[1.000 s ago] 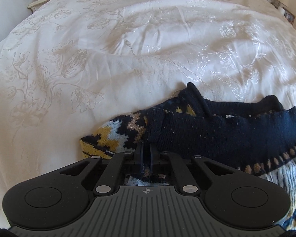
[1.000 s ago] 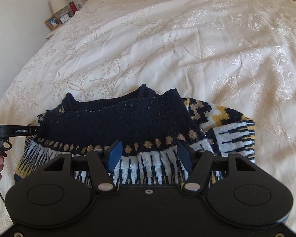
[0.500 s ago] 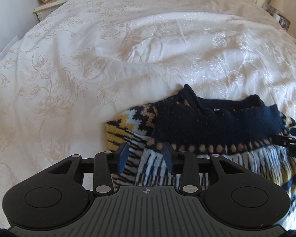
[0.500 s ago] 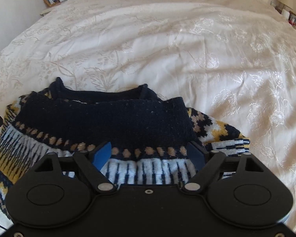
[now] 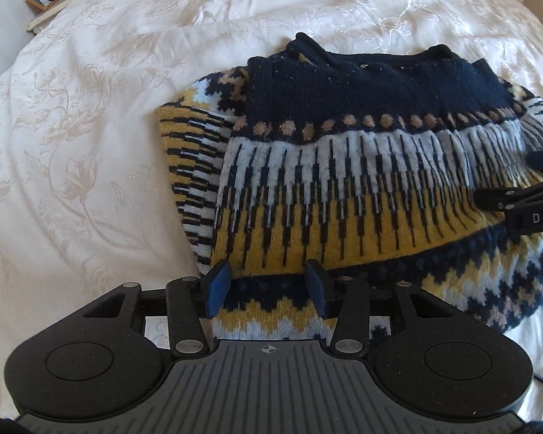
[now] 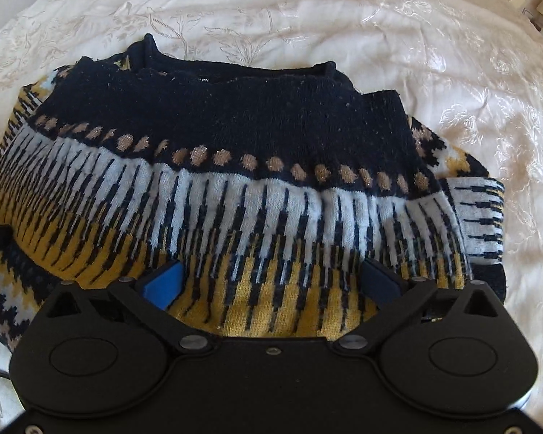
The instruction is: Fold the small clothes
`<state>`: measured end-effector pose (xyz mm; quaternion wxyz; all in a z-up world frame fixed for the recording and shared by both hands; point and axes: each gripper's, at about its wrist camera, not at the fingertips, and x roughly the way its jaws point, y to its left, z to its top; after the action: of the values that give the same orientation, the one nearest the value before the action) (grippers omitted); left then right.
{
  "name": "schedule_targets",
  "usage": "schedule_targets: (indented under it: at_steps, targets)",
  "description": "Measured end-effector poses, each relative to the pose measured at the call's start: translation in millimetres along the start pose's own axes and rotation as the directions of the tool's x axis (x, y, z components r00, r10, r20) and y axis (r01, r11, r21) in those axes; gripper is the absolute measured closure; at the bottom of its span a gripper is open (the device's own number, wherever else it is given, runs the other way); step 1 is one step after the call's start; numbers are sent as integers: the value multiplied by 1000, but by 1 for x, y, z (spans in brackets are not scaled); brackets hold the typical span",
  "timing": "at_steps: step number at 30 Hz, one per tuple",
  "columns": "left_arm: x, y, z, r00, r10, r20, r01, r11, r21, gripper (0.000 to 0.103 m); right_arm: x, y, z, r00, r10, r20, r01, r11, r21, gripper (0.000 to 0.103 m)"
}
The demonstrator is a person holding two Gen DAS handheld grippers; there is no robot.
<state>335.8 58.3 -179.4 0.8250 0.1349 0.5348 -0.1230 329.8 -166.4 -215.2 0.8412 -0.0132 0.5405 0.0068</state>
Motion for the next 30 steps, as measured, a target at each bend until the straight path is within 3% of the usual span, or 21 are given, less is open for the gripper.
schedule_targets:
  at_steps: [6,10,15,23,30]
  targets:
    - [4,-2,1,1000,5,-4,-5,999,-54,57,-4,1,7,999,-14,-30,14,1000,-4,1]
    - [3,-4,0,1000,4,2,-4,998,-56,57,-26,6,8,998,-49,26,49,999,6,1]
    - [2,-2,-2,1000,-2,15,3,998,-58,57,-48,13,-16,995,-84,57,83,996,14,1]
    - [5,-8,1,1000,30,8,-29,998,-47,56,-41,11,-58,992,-119,-34,121,991,63,1]
    - [7,-16,4,997,72,-9,-72,996,-50,55,-28,5,-61,995,-80,-53,84,993,82,0]
